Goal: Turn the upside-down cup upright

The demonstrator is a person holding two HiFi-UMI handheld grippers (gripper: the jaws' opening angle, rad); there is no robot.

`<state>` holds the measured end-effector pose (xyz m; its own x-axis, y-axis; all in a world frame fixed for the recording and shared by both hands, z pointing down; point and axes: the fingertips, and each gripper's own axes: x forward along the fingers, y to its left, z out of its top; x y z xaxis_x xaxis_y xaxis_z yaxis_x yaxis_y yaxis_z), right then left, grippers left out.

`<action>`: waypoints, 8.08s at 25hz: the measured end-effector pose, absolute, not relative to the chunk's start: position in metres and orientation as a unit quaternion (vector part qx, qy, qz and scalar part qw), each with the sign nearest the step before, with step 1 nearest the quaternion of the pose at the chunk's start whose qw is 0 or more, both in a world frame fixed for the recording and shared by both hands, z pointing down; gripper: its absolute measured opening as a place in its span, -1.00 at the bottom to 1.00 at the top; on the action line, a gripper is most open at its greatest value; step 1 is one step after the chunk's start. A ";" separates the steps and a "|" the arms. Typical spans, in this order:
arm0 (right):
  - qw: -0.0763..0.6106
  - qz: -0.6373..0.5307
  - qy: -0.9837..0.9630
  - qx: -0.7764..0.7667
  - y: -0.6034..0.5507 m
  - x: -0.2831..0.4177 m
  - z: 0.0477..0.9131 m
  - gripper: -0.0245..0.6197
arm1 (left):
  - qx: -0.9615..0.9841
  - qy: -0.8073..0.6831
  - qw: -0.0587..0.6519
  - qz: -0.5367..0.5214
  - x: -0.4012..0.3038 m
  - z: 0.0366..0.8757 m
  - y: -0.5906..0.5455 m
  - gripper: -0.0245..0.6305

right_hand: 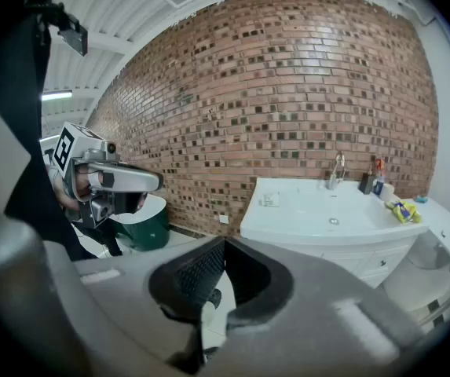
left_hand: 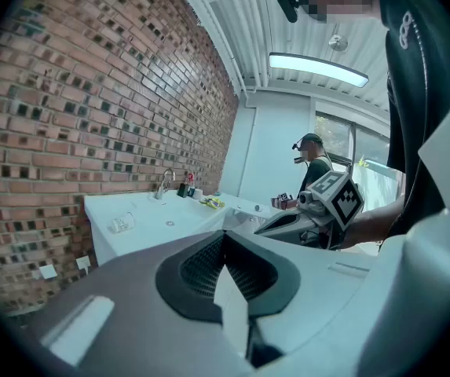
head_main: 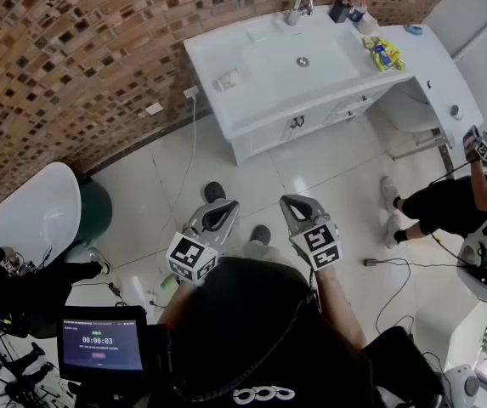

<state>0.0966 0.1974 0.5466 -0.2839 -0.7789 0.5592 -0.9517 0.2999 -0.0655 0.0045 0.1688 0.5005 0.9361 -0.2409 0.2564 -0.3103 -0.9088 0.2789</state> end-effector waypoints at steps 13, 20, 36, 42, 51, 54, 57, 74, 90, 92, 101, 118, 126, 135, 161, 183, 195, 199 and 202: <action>0.239 0.205 -0.781 0.539 0.070 0.073 0.560 -0.95 | 0.972 -0.132 0.165 0.101 -0.007 0.505 0.040 -0.88; 0.266 0.190 -0.792 0.516 -0.031 0.041 0.544 -0.95 | 0.973 -0.135 0.166 0.084 -0.031 0.501 -0.060 -0.88; 0.325 0.184 -0.764 0.526 -0.098 0.037 0.559 -0.95 | 0.971 -0.131 0.179 0.085 -0.055 0.510 -0.147 -0.88; 0.363 0.167 -0.758 0.515 -0.118 0.051 0.582 -0.95 | 0.968 -0.149 0.178 0.097 -0.051 0.513 -0.152 -0.88; 0.526 0.049 -0.766 0.367 -0.165 0.062 0.653 -0.40 | 0.955 -0.213 0.177 0.104 -0.040 0.505 -0.175 -0.88; 0.596 -0.016 -0.750 0.284 -0.175 0.068 0.688 -0.29 | 0.951 -0.231 0.178 0.105 -0.032 0.503 -0.180 -0.88; 0.643 -0.080 -0.728 0.224 -0.190 0.076 0.713 -0.20 | 0.945 -0.254 0.176 0.110 -0.028 0.506 -0.182 -0.88; 0.708 -0.173 -0.680 0.084 -0.268 0.086 0.787 0.01 | 0.901 -0.370 0.196 0.116 -0.038 0.513 -0.191 -0.88; 0.662 -0.101 -0.729 0.140 -0.274 0.085 0.778 -0.13 | 0.898 -0.373 0.204 0.113 -0.045 0.517 -0.209 -0.88; 0.623 -0.061 -0.759 0.180 -0.274 0.082 0.762 -0.13 | 0.902 -0.363 0.202 0.115 -0.041 0.517 -0.212 -0.88; 0.396 0.115 -0.845 0.340 -0.282 0.095 0.707 -0.13 | 0.919 -0.322 0.191 0.127 -0.020 0.516 -0.217 -0.88; 0.260 0.169 -0.867 0.391 -0.248 0.123 0.717 -0.15 | 0.929 -0.282 0.182 0.156 0.012 0.517 -0.216 -0.88; 0.298 0.150 -0.858 0.389 -0.232 0.128 0.729 -0.16 | 0.934 -0.272 0.177 0.152 0.017 0.514 -0.213 -0.88; 0.323 0.179 -0.829 0.419 -0.230 0.128 0.721 0.13 | 0.943 -0.255 0.164 0.136 -0.006 0.504 -0.196 -0.88; 0.125 0.169 -0.806 0.554 0.061 0.079 0.568 -0.93 | 0.968 -0.163 0.133 0.135 -0.021 0.510 0.044 -0.88; 0.098 0.178 -0.834 0.512 0.315 0.082 0.551 -0.95 | 0.965 -0.150 0.121 0.177 -0.007 0.499 0.302 -0.88; 0.109 0.143 -0.844 0.506 0.314 0.046 0.521 -0.95 | 0.968 -0.147 0.133 0.151 -0.027 0.499 0.296 -0.88; 0.117 0.136 -0.826 0.534 0.314 0.057 0.509 -0.95 | 0.975 -0.116 0.133 0.137 -0.016 0.495 0.291 -0.88; 0.121 0.136 -0.813 0.553 0.314 0.068 0.503 -0.95 | 0.978 -0.100 0.131 0.126 -0.009 0.490 0.291 -0.88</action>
<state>0.0682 0.3138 0.5028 -0.3589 -0.8660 0.3481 -0.9322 0.3514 -0.0870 -0.0086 0.2907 0.4904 0.9480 -0.1630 0.2733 -0.2293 -0.9455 0.2313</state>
